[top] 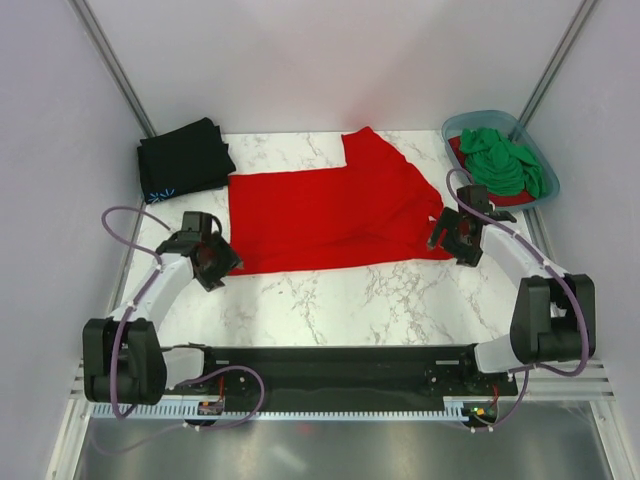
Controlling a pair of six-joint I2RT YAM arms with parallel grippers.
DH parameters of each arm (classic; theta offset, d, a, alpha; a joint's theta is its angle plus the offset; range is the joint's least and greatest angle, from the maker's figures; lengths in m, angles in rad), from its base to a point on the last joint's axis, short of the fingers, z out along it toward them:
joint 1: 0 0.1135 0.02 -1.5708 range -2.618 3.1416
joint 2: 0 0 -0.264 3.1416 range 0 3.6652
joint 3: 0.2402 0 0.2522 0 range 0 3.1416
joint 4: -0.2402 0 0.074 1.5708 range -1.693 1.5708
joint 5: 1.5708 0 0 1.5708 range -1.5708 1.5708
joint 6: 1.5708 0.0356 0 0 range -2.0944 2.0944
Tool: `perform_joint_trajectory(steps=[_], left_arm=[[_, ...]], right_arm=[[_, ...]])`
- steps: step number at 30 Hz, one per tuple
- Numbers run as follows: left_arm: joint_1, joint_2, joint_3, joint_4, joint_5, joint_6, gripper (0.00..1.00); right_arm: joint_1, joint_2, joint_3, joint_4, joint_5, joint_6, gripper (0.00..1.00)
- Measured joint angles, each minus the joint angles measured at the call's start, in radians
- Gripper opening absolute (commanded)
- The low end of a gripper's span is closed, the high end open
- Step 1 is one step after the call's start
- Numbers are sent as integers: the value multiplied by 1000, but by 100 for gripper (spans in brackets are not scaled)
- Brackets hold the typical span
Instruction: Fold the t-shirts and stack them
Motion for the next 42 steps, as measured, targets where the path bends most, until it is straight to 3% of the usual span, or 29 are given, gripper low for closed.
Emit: perform_joint_trajectory(steps=[8, 14, 16, 19, 20, 21, 22, 23, 25, 27, 32, 36, 39, 42], left_arm=[[0, 80, -78, 84, 31, -50, 65], [0, 141, -85, 162, 29, -64, 61], [0, 151, -82, 180, 31, -70, 59], [0, 177, -70, 206, 32, -75, 51], [0, 187, -61, 210, 33, -76, 48], [0, 203, -52, 218, 35, -78, 44], [0, 220, -40, 225, 39, -80, 31], [0, 236, -30, 234, 40, -84, 26], [0, 271, -8, 245, 46, -87, 7], [0, 295, 16, 243, 53, -85, 2], [0, 292, 133, 154, 53, -81, 2], [13, 161, 207, 107, 51, -66, 2], [29, 66, 189, 95, 49, -60, 2], [39, 21, 78, 100, 55, -61, 2]], right_arm=[[-79, 90, -64, 104, -68, 3, 82], [-84, 143, -69, 177, -93, 4, 72], [-84, 150, -68, 196, -94, 3, 65], [-84, 171, -58, 217, -94, 1, 34], [-85, 180, -56, 229, -94, 1, 16], [-85, 188, -53, 237, -95, 3, 9], [-85, 198, -48, 244, -97, 3, 3], [-85, 209, -40, 247, -104, 5, 0], [-85, 227, -22, 251, -115, 8, 0], [-85, 243, 0, 244, -125, 7, 0], [-85, 247, 88, 156, -135, 6, 0], [-90, 122, 130, 105, -140, 8, 0], [-110, -21, 90, 101, -153, 8, 0], [-123, -128, -56, 132, -168, 16, 0]])
